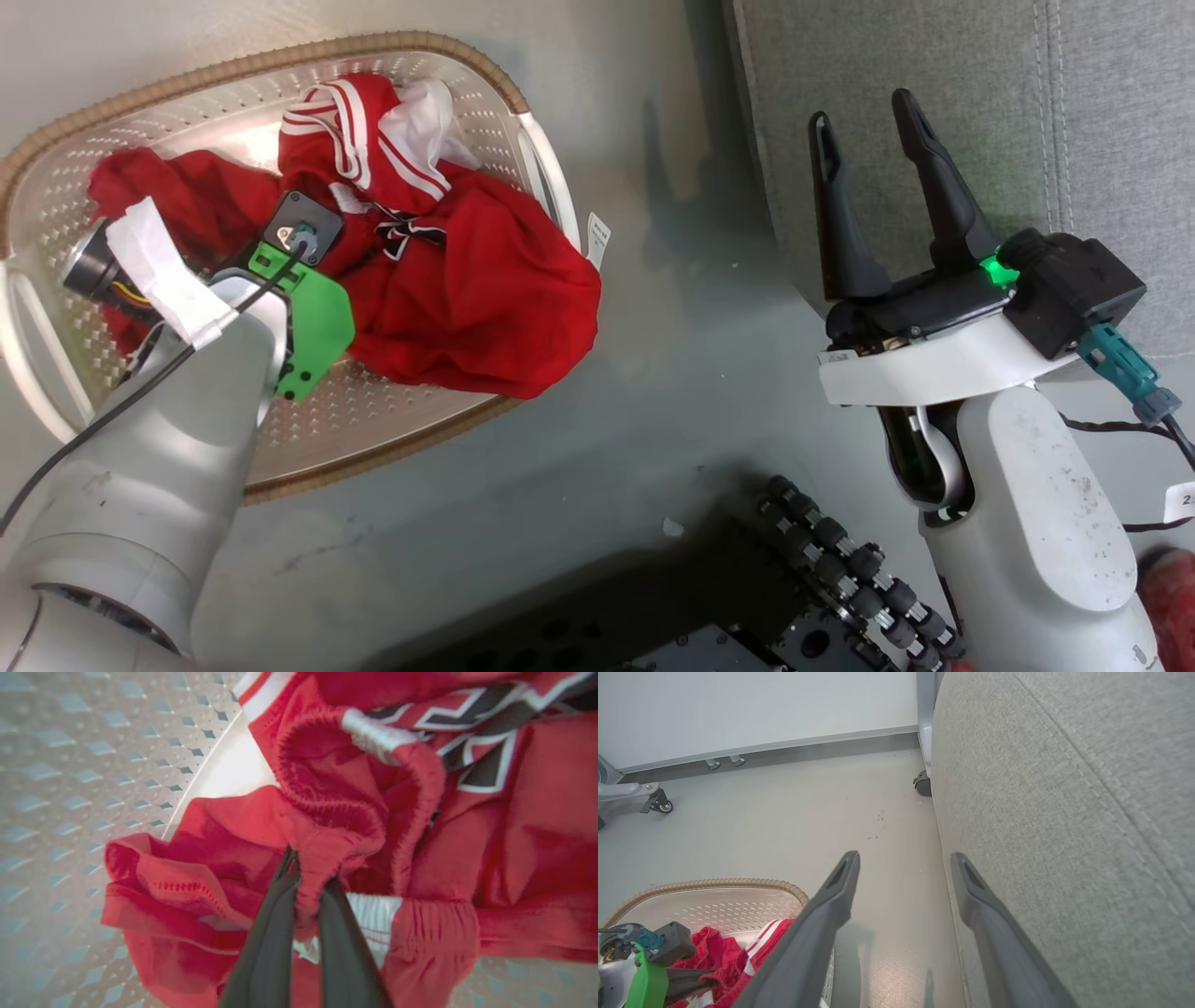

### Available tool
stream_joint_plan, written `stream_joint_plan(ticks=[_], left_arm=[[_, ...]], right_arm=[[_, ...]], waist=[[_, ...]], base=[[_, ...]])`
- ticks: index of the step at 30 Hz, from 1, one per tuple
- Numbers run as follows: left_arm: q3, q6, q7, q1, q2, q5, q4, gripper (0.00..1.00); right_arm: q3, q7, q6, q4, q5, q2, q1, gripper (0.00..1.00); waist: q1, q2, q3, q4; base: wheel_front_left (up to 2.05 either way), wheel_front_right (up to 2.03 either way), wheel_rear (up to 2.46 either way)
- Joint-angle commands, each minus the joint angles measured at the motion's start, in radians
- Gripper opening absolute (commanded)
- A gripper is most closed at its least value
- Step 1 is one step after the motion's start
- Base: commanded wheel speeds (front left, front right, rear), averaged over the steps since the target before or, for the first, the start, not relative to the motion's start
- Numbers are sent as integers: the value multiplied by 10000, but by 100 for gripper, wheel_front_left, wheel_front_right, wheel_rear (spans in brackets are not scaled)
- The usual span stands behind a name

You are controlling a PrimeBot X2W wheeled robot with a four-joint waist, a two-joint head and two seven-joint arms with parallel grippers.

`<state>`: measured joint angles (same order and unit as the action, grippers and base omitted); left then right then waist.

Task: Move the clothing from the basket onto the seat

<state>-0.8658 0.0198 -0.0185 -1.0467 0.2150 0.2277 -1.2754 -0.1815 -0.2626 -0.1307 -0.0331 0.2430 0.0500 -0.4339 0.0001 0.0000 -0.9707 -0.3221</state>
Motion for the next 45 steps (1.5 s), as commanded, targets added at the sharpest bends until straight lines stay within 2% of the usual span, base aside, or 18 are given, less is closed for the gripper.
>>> stream_joint_plan(ticks=[1,7,11,12,16,19,27,31,38,45], left_arm=[[48,68,-198,-106,-63,61,13,0],[149,237,-1283,440,-392,348,162,0],[472,272,-2109,1117,-749,794,323,0],[621,350,-2302,1474,-846,1004,438,0],[894,381,-2465,2323,-1043,1339,885,0],[1175,544,-2474,3035,-1016,1535,1744,0],[2176,1049,-2474,5358,-726,1698,4397,0],[2600,1131,-2475,6334,-642,1609,5550,0],[2996,1135,-2471,7305,-491,1255,7215,0],[3105,1072,-2464,7512,-509,1028,8191,0]], right_arm=[[14,-34,-1,-53,-55,9,19,100],[207,-34,-1,-226,-283,19,325,100],[369,-34,1,-434,-716,23,723,100],[411,-34,1,-531,-855,25,948,100],[415,-34,-1,-732,-1014,28,1549,100],[334,-34,-1,-894,-1042,28,2106,100],[-103,-34,1,-1342,-1015,27,3627,100],[-238,-34,-1,-1513,-1036,24,4294,100],[-508,-34,-1,-1652,-1024,24,4920,100],[-762,-34,-1,-1690,-984,24,5098,100]], waist=[[-1,0,243,168],[-1,0,1343,806],[-1,0,2676,1505],[-1,0,3314,1765],[-1,0,4705,2203],[-1,0,5792,2415],[-1,0,8240,2512],[-1,0,9227,2487],[-1,0,10073,2397],[-1,0,10494,2380]], base=[[0,0,0],[0,0,0],[0,0,0],[0,0,0],[0,0,0],[0,0,0],[0,0,0],[0,0,0],[0,0,0],[0,0,0]])
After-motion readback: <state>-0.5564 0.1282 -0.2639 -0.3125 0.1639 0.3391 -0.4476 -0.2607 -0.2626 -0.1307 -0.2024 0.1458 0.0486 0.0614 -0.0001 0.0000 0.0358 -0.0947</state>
